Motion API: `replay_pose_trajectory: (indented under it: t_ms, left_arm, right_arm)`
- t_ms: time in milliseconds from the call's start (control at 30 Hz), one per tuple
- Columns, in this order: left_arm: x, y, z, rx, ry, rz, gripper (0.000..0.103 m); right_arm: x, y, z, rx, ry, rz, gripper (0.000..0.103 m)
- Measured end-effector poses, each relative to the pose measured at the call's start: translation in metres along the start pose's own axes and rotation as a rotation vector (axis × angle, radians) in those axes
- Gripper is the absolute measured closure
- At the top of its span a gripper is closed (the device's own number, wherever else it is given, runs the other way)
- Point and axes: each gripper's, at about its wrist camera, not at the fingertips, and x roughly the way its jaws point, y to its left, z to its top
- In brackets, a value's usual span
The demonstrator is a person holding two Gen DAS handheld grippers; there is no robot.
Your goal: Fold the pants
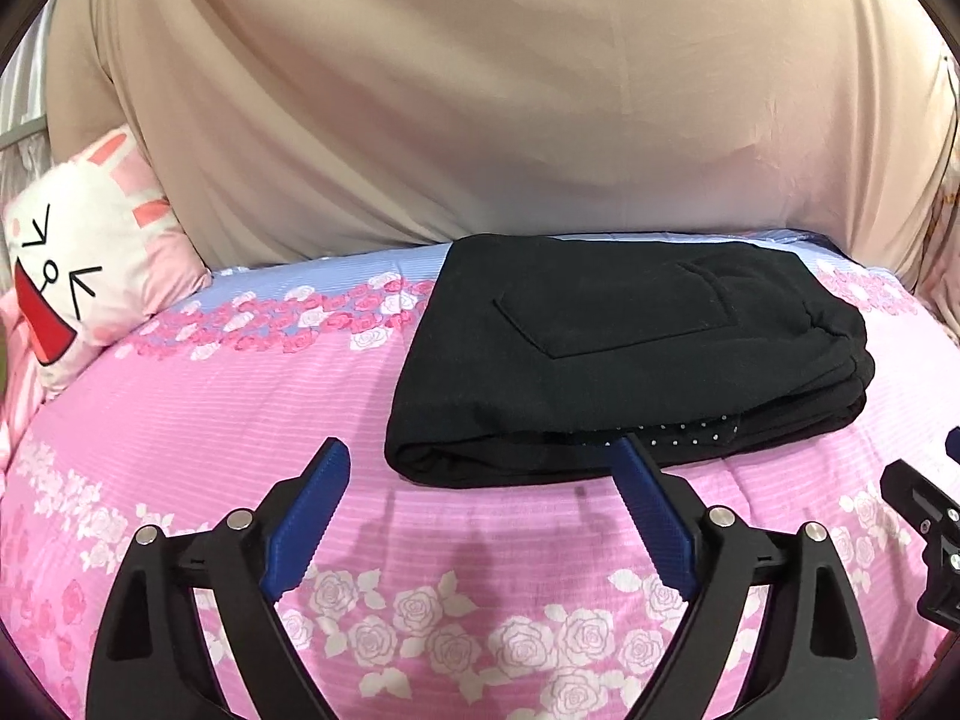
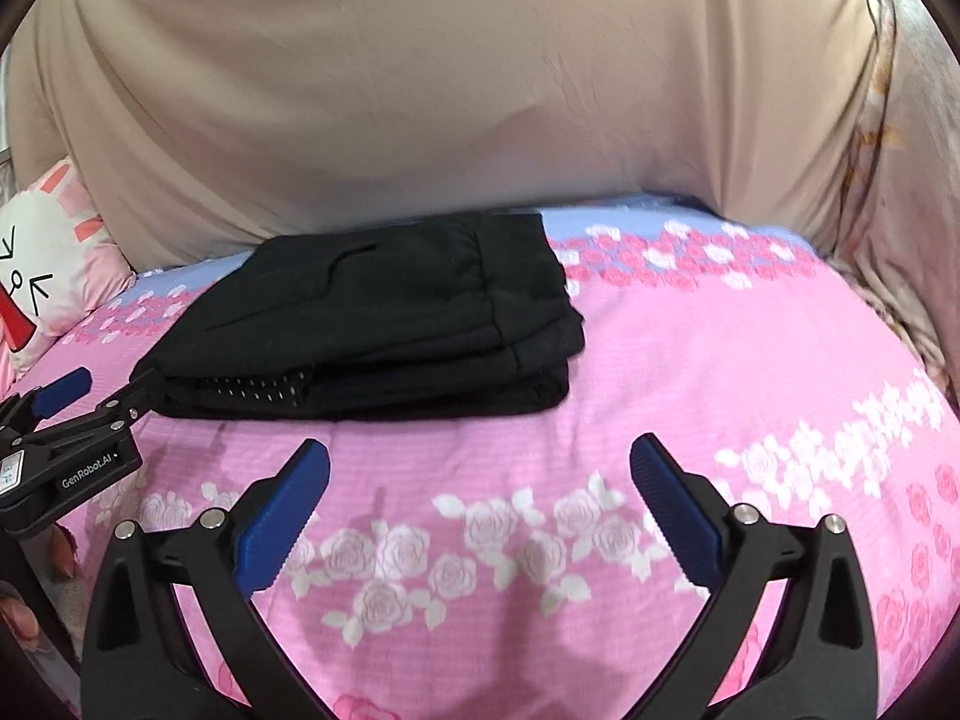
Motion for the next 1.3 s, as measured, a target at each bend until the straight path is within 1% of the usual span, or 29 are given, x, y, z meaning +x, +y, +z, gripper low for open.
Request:
replay_pose_trajectory:
  t_ms: [67, 233, 533, 733, 900, 1033, 1233, 1300]
  left_arm:
    - [-0.002, 0.001, -0.002, -0.005, 0.007, 0.012, 0.016]
    - [-0.005, 0.002, -0.005, -0.022, 0.016, 0.017, 0.016]
    - [-0.009, 0.005, -0.008, -0.042, 0.013, 0.002, 0.016]
    - [-0.012, 0.002, -0.011, -0.029, 0.025, -0.010, 0.016]
    - [-0.015, 0.002, -0.013, -0.038, 0.025, -0.013, 0.016]
    - [-0.019, 0.001, -0.013, -0.042, 0.007, 0.003, 0.016]
    - [-0.022, -0.004, -0.013, -0.015, -0.001, 0.037, 0.016]
    - [-0.022, -0.003, -0.013, -0.021, 0.000, 0.044, 0.013]
  right_arm:
    - [-0.001, 0.001, -0.004, 0.002, 0.018, -0.019, 0.005]
    - [-0.006, 0.002, -0.008, 0.000, 0.008, -0.012, 0.005]
    - [-0.001, -0.004, -0.007, 0.013, 0.023, -0.008, 0.005]
    - [0.001, -0.005, -0.007, 0.014, 0.029, -0.016, 0.005]
    - [0.001, -0.004, -0.008, 0.015, 0.029, -0.018, 0.005]
    - [0.000, -0.004, -0.008, 0.015, 0.029, -0.018, 0.005]
    - [0.000, -0.003, -0.009, 0.013, 0.027, -0.021, 0.005]
    - [-0.001, -0.002, -0.009, 0.014, 0.026, -0.022, 0.005]
